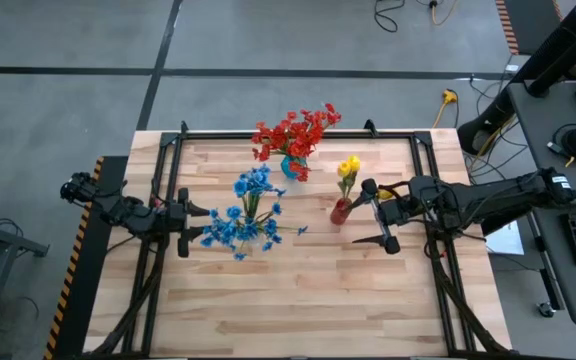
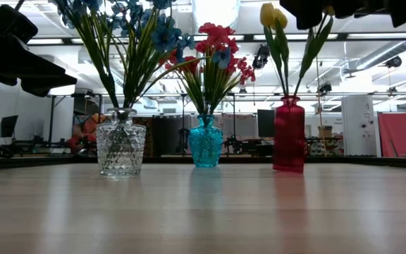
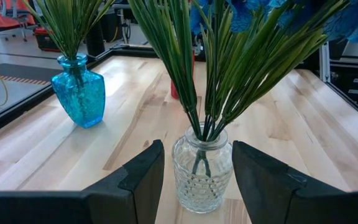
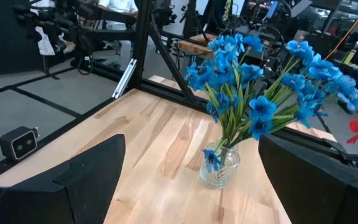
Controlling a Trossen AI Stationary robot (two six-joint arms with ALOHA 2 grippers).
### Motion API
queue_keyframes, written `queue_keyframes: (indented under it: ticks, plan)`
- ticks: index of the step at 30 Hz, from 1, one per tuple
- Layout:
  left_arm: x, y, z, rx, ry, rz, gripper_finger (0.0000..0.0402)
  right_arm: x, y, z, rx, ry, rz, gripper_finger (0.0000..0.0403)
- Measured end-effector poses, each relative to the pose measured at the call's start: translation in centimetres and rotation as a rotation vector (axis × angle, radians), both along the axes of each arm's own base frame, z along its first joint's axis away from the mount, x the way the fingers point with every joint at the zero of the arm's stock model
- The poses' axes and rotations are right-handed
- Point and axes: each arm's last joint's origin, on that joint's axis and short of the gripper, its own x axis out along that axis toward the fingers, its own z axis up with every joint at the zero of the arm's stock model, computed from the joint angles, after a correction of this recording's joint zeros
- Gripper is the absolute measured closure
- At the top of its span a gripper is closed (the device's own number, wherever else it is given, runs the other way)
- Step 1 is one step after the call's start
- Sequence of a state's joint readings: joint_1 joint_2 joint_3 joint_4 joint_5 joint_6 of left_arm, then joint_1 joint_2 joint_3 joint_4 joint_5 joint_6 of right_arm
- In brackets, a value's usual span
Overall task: Sort flowers into vase by color
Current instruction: Return to Home Position
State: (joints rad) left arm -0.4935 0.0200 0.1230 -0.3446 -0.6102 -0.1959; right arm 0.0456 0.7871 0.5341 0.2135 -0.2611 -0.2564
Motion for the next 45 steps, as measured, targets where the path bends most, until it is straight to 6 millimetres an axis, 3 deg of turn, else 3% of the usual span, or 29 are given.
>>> queue_keyframes:
  ticks: [22, 45]
  plan:
    - [0.0, 0.0, 0.0, 0.0, 0.0, 0.0, 0.0229, -0.2, 0.0, 0.9, -0.024, -0.04, 0.004, 0.0041]
    - [0.0, 0.0, 0.0, 0.0, 0.0, 0.0, 0.0229, 0.1, 0.2, 3.2, -0.008, -0.033, 0.038, 0.0041]
